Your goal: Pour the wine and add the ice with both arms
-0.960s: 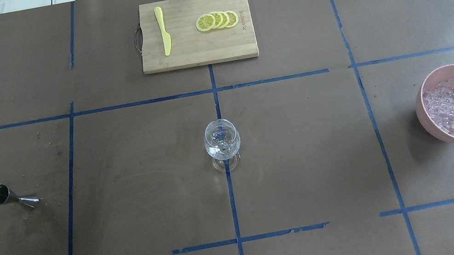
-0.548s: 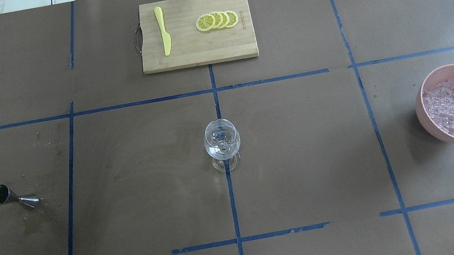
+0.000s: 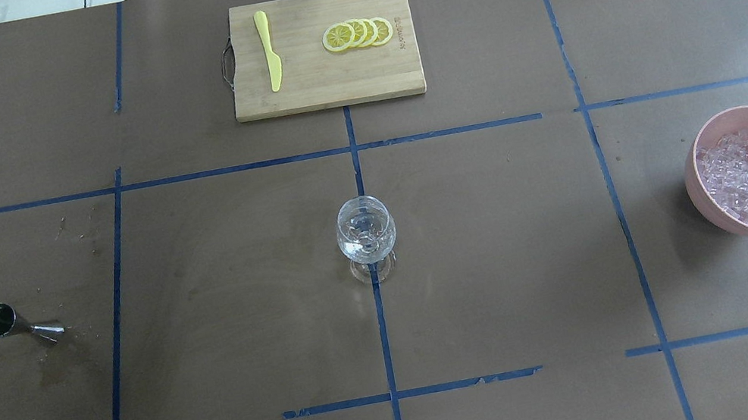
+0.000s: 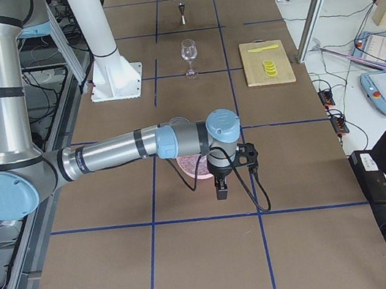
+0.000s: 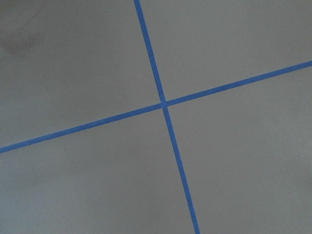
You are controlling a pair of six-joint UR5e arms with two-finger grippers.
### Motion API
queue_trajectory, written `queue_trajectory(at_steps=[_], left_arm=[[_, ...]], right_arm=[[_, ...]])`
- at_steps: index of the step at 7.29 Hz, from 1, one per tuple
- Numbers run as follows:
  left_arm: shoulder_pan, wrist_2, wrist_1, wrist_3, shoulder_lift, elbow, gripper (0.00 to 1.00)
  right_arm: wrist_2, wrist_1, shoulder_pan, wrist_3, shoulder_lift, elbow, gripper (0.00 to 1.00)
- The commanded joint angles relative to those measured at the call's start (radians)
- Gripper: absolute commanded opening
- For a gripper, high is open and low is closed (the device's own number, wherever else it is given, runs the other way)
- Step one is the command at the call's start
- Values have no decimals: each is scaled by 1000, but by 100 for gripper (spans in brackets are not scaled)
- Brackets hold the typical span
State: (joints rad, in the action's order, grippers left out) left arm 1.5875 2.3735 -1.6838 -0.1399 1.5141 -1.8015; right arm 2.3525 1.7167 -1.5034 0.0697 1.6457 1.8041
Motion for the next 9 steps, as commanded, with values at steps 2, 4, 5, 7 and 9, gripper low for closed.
queue_trajectory(at_steps=[2, 4, 5, 7, 9], left_arm=[[-72, 79, -51, 8, -5, 11, 100], [-87, 78, -88, 5, -6, 17, 100], [-89, 73, -141, -3, -2, 8, 100], [-140, 62, -429, 108, -12, 61, 100], [-284, -37, -757, 469, -105, 68, 100]], right_arm=[[-1, -2, 0, -1, -3, 6, 100], [-1, -2, 2, 1, -10, 4, 100], [-1, -2, 2, 1, -12, 3, 100], [-1, -2, 2, 1, -10, 4, 100], [1, -2, 3, 1, -10, 6, 100]])
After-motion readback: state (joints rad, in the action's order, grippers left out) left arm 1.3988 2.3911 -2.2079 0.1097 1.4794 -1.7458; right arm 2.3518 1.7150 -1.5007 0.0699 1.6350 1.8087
